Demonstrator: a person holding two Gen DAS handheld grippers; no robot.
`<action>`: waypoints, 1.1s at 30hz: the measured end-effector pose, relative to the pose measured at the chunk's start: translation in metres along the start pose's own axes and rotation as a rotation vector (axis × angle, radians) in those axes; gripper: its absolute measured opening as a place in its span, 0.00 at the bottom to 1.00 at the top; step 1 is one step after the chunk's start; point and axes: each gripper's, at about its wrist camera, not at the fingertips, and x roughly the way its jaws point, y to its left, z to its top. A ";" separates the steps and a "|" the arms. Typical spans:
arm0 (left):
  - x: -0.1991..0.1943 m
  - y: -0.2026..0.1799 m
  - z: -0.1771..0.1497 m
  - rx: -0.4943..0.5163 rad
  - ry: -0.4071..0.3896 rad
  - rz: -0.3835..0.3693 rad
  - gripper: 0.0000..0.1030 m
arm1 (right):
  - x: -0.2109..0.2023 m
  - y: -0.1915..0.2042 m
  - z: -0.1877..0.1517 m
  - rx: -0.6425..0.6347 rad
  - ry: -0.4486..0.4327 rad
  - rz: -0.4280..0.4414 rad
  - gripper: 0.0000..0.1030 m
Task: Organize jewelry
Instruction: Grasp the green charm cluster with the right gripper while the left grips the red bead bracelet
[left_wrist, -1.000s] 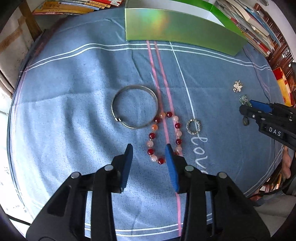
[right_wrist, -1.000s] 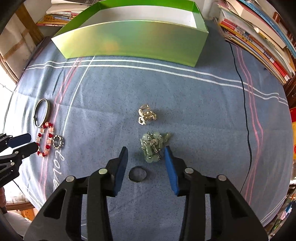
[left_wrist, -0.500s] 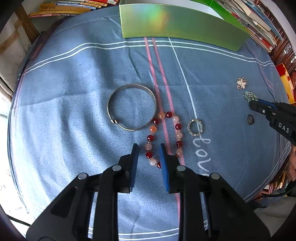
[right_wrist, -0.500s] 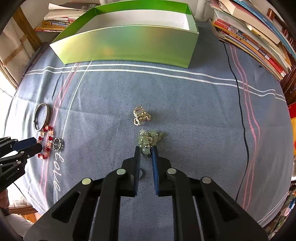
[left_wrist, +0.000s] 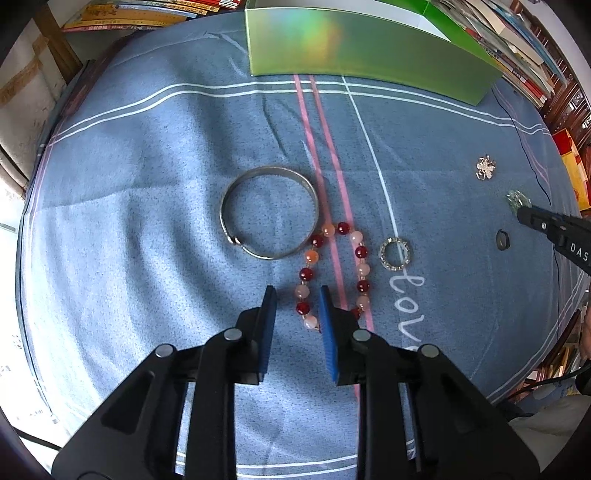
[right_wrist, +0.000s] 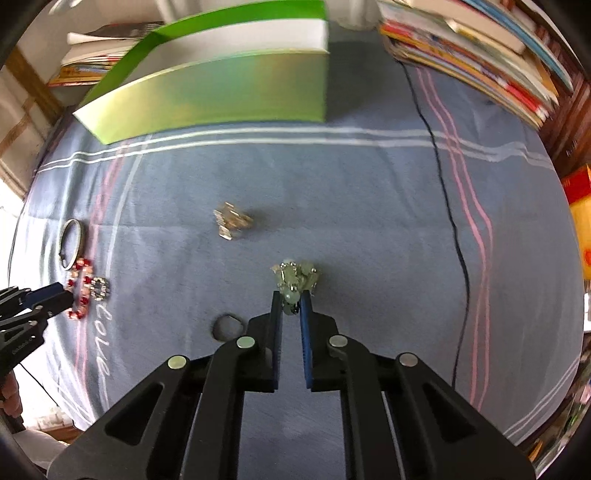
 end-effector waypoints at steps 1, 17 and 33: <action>0.000 0.001 0.000 -0.002 0.000 -0.002 0.24 | 0.000 -0.004 -0.001 0.015 0.006 0.006 0.10; -0.003 0.016 -0.001 -0.019 0.009 0.000 0.30 | -0.011 -0.018 -0.004 0.076 0.008 -0.025 0.29; 0.003 -0.022 0.005 0.054 0.009 0.052 0.43 | -0.006 -0.008 -0.003 0.047 0.039 -0.029 0.41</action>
